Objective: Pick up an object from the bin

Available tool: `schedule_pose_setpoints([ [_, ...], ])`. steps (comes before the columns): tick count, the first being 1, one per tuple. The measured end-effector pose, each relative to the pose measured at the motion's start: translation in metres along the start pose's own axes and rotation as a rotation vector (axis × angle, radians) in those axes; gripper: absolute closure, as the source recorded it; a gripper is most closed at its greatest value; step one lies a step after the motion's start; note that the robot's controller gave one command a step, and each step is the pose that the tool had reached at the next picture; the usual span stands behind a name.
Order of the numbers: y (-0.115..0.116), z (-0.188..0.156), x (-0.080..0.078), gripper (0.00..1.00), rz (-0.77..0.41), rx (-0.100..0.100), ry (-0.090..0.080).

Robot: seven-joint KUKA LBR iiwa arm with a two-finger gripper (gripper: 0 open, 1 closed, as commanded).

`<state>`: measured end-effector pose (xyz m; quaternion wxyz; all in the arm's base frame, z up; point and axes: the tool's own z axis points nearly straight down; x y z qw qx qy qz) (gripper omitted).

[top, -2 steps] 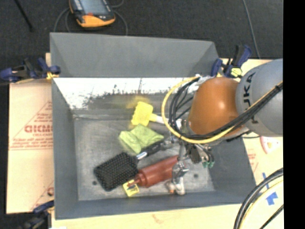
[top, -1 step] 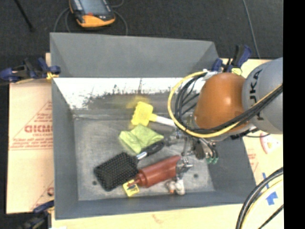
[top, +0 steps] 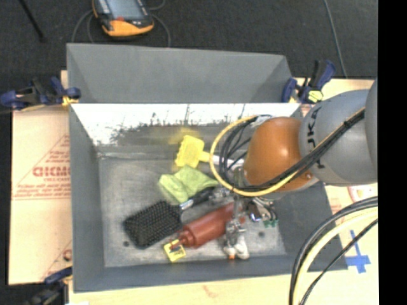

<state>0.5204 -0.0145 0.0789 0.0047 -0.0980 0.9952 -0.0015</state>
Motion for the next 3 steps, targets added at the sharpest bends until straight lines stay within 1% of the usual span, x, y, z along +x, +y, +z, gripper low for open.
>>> schedule_pose_setpoints([
  [1,-0.0028,0.0007,0.0094,1.00,-0.011,-0.001,-0.021],
  [3,-0.0026,-0.0019,0.0101,1.00,-0.011,-0.002,-0.018],
])
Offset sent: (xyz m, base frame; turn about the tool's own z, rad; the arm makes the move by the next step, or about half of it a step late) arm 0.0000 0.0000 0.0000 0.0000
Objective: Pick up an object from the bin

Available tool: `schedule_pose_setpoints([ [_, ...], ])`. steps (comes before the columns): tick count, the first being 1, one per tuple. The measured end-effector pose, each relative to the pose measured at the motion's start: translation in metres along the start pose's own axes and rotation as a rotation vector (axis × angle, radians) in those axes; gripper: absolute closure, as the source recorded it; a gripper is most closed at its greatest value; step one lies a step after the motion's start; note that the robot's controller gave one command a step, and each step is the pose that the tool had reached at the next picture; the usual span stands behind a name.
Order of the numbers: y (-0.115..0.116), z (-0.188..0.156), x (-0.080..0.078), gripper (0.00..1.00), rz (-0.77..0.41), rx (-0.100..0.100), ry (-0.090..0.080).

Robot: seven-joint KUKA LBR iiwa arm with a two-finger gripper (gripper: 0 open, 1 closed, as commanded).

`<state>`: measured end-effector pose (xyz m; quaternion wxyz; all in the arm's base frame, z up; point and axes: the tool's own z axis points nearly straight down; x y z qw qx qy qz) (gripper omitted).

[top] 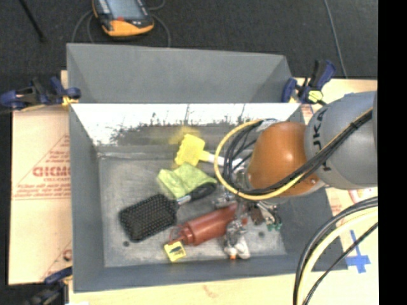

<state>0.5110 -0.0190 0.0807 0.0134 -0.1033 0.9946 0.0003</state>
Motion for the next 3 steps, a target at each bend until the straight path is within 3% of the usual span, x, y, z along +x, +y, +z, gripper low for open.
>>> schedule_pose_setpoints([
  [1,0.000,-0.017,0.003,1.00,0.000,-0.001,0.016],
  [3,-0.002,-0.043,0.003,1.00,0.002,0.001,0.023],
])
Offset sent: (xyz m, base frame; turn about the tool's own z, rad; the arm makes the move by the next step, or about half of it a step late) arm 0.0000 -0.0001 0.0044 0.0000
